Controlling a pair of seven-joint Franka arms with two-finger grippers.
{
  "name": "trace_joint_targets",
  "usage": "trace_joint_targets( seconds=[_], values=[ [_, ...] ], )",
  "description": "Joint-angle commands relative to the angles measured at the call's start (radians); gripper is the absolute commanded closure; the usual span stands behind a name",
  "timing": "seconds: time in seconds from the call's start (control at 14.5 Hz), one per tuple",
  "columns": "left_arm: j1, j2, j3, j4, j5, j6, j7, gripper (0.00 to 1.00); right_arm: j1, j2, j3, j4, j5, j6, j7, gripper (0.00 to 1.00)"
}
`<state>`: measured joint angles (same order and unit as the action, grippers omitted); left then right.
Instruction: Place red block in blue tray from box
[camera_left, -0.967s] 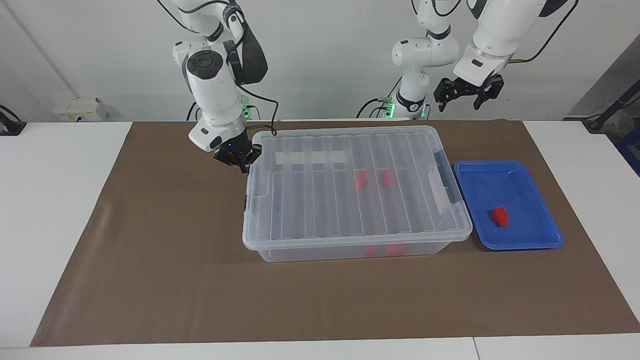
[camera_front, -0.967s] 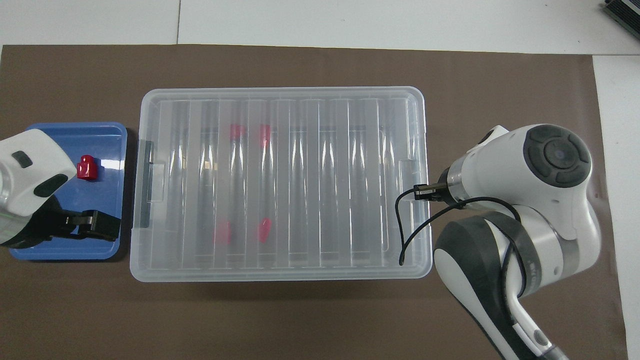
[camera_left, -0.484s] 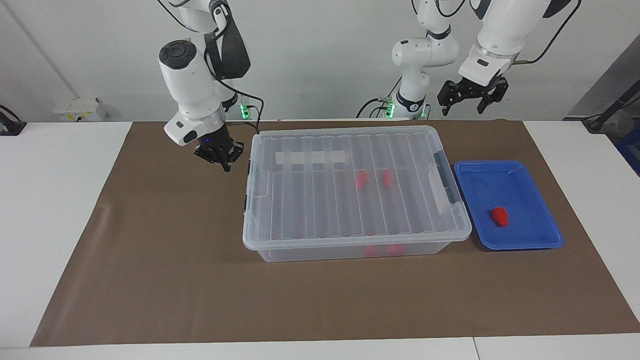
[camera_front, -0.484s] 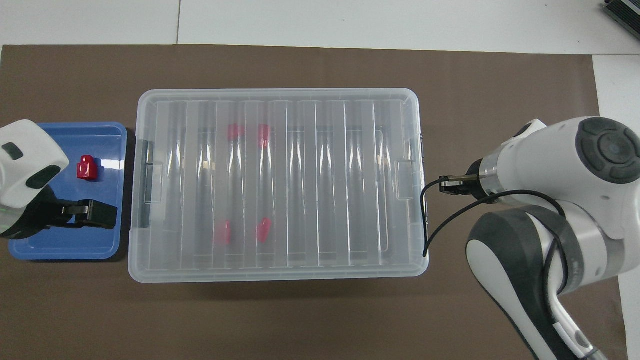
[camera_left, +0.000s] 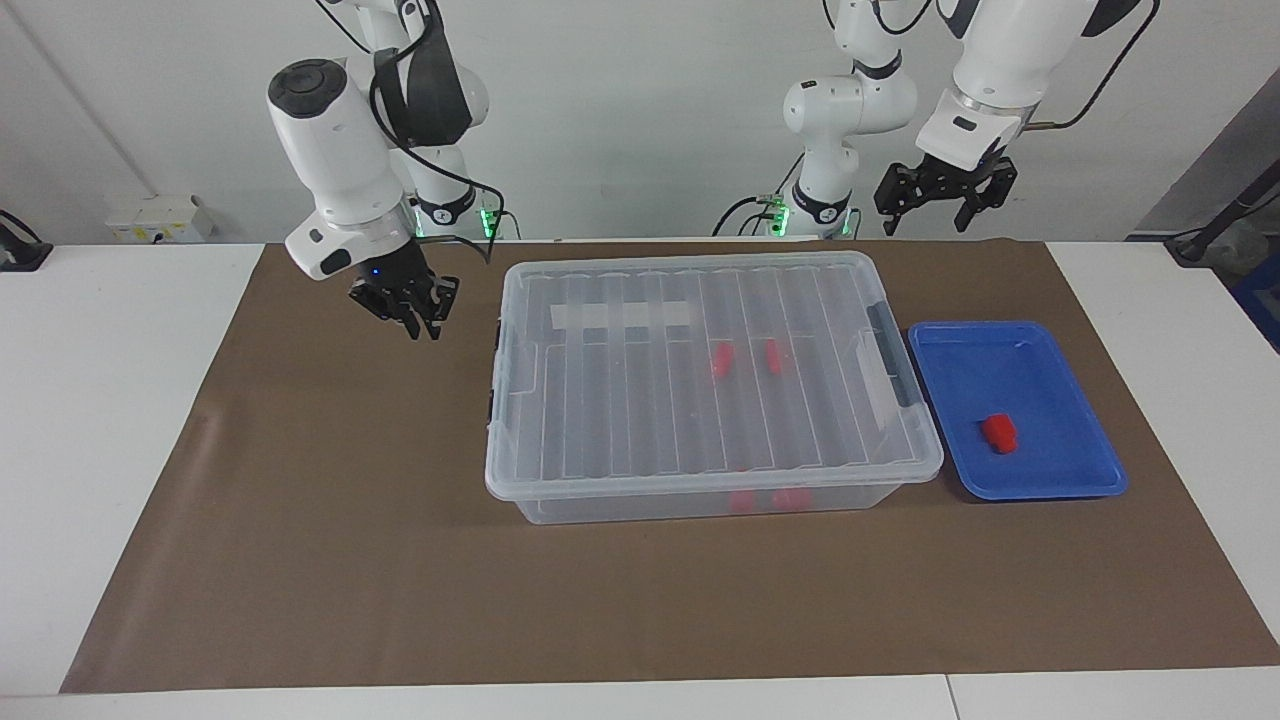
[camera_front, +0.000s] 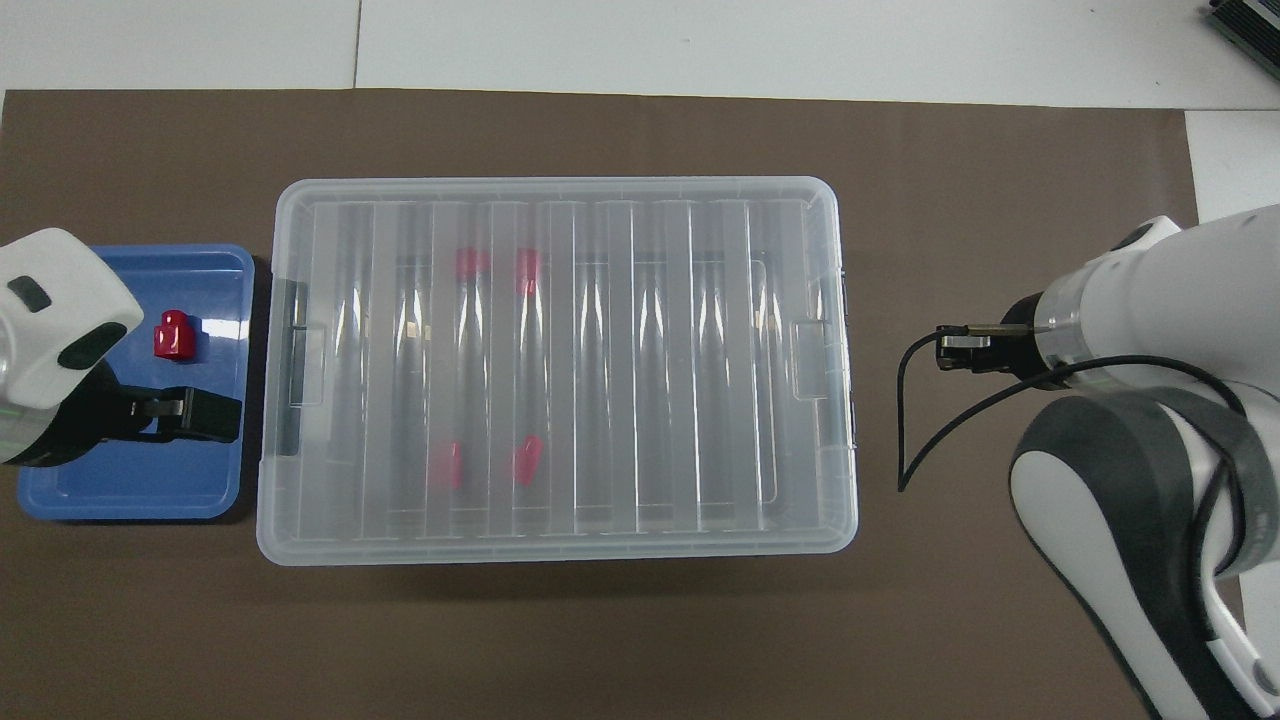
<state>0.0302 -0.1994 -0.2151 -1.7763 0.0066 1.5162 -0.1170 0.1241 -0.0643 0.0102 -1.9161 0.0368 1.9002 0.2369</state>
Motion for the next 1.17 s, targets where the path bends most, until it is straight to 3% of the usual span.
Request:
trace_joint_targets(
  seconds=[0.0,0.48,0.76,0.9,1.11],
  values=[
    [-0.012,-0.012,0.008,-0.022,-0.008,0.024,0.000,0.00,-0.043,-0.005,0.004,0.063,-0.006,-0.064,0.021,0.00],
    [-0.044,0.002,0.064,-0.028,-0.008,0.061,0.010,0.00,-0.093,0.015,0.002,0.251,-0.063,-0.252,0.019,0.00],
    [-0.128,0.046,0.117,-0.020,-0.008,0.064,-0.013,0.00,-0.119,0.043,0.004,0.342,-0.061,-0.323,0.016,0.00],
    [-0.171,0.109,0.140,0.030,-0.008,0.061,-0.012,0.00,-0.135,0.075,0.002,0.400,-0.049,-0.369,0.013,0.00],
    [-0.173,0.111,0.152,0.043,-0.008,0.056,-0.023,0.00,-0.139,0.075,0.004,0.401,-0.060,-0.400,0.009,0.00]
  ],
)
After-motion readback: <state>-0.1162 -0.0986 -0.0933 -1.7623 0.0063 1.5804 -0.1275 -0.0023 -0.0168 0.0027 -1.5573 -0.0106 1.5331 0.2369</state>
